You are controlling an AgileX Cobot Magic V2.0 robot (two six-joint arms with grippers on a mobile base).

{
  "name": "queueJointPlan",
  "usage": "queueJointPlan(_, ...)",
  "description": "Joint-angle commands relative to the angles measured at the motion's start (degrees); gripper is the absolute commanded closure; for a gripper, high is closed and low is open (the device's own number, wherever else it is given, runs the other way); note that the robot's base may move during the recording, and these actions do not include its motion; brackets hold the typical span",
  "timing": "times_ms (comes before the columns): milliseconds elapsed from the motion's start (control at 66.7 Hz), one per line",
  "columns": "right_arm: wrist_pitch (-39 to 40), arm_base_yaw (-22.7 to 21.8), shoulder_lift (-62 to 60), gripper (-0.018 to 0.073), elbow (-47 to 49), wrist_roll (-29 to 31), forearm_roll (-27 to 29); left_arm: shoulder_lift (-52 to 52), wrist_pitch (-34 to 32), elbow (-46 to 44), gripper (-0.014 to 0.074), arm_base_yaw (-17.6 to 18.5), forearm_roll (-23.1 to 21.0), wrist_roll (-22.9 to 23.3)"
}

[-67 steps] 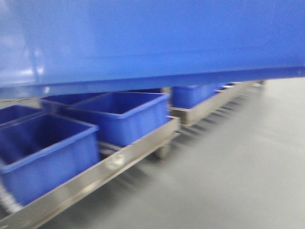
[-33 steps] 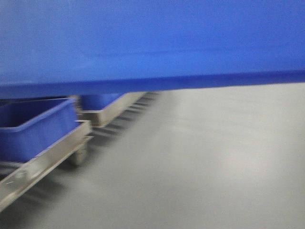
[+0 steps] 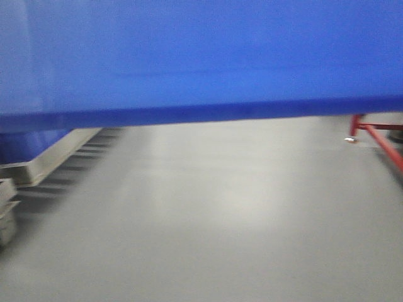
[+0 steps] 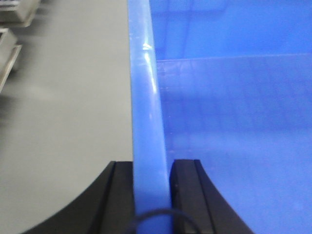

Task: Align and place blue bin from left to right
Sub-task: 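Turn the base away from the shelf while holding the bin, then drive across the floor carrying the bin in both grippers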

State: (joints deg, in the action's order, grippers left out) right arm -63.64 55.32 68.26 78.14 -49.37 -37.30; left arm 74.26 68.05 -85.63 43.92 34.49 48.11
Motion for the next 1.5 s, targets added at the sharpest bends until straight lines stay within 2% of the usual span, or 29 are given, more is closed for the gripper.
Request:
queueJointPlan(0,4.4,0.2,-0.3,0.0637,0.7,-0.2,-1.5,-1.0,-4.6,-0.6,0.0707,0.8,0.8,-0.1)
queueJointPlan(150,4.4,0.2,-0.3,0.0637,0.7,-0.2,2.6,-1.0,-4.6,-0.6,0.0707,0.8,0.8,-0.1)
queueJointPlan(945,4.5,0.2,-0.3,0.0637,0.7,-0.2,2.6,-1.0,-4.6,-0.6,0.0707,0.8,0.8,-0.1)
queueJointPlan(1484,8.6,0.2,-0.3,0.0637,0.7,-0.2,2.6,-1.0,-4.6,-0.6,0.0707,0.8,0.8,-0.1)
